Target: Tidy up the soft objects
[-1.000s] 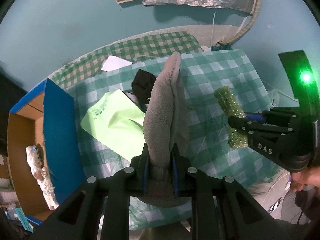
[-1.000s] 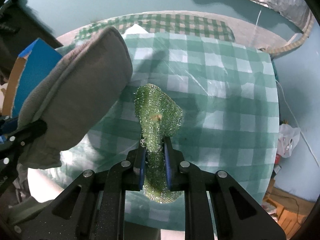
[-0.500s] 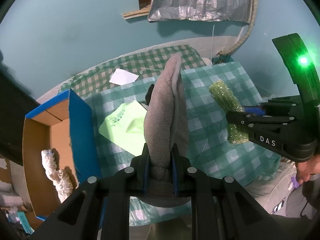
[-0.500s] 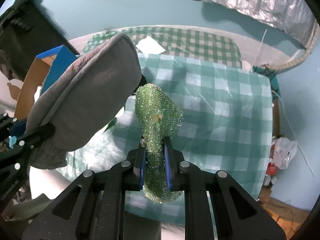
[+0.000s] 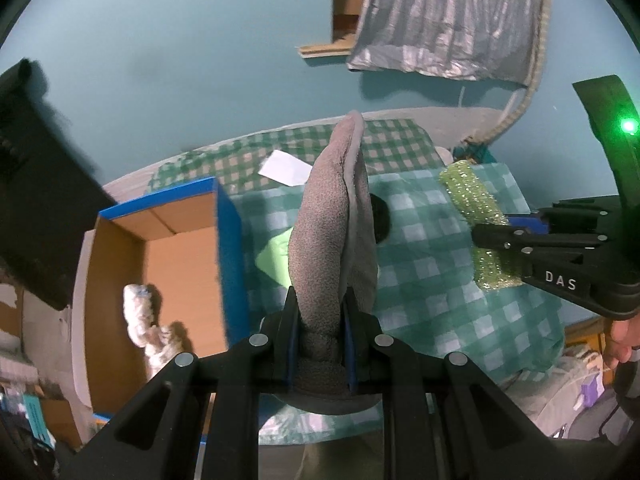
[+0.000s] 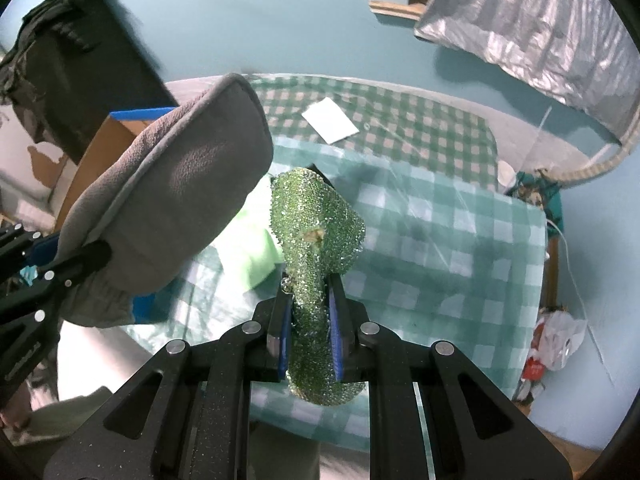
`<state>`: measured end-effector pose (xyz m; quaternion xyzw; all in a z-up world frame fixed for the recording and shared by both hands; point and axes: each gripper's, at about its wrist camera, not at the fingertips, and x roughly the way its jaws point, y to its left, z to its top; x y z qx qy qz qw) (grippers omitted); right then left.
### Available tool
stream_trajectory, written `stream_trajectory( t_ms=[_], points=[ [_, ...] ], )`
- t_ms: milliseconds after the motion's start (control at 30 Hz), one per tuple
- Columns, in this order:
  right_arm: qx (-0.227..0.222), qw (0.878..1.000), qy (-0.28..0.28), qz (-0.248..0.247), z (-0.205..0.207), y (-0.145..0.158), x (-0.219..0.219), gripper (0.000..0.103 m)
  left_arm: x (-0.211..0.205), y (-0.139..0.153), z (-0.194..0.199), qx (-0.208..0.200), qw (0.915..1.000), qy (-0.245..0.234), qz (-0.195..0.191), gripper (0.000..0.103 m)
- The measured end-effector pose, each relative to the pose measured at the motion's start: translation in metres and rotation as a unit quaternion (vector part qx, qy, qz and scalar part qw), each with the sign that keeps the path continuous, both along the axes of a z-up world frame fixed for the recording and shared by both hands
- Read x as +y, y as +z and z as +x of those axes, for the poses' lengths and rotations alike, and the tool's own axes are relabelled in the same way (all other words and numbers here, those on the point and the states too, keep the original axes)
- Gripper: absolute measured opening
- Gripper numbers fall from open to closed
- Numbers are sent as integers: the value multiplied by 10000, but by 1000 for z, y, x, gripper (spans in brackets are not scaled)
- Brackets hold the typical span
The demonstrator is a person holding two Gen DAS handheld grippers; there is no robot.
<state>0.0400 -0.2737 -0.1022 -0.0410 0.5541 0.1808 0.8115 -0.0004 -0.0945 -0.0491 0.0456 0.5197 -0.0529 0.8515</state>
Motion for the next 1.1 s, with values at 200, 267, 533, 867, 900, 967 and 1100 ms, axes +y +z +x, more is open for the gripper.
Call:
stream_trajectory(
  t_ms=[200, 267, 533, 867, 900, 967, 1100],
  points=[
    [-122, 9996, 251, 19, 2, 14, 22, 14, 27, 10, -4, -128, 9994, 318, -1, 18],
    [-165, 9993, 332, 27, 3, 18, 31, 14, 35, 13, -6, -177, 9989, 428, 5, 18],
    [-293, 9971, 686, 116, 5, 34, 66, 14, 70, 27, -13, -345, 9954, 894, -37, 18],
    [-347, 9925, 1153, 199, 11, 40, 117, 14, 114, 28, -23, -369, 9889, 1440, 11, 18],
    [-347, 9919, 1200, 208, 12, 40, 123, 14, 117, 27, -24, -360, 9883, 1480, 21, 18],
    [-351, 9906, 1303, 213, 12, 40, 135, 14, 126, 26, -26, -343, 9870, 1572, 32, 18],
    [-335, 9877, 1511, 225, 15, 38, 159, 14, 142, 22, -30, -306, 9837, 1771, 42, 18]
  ],
)
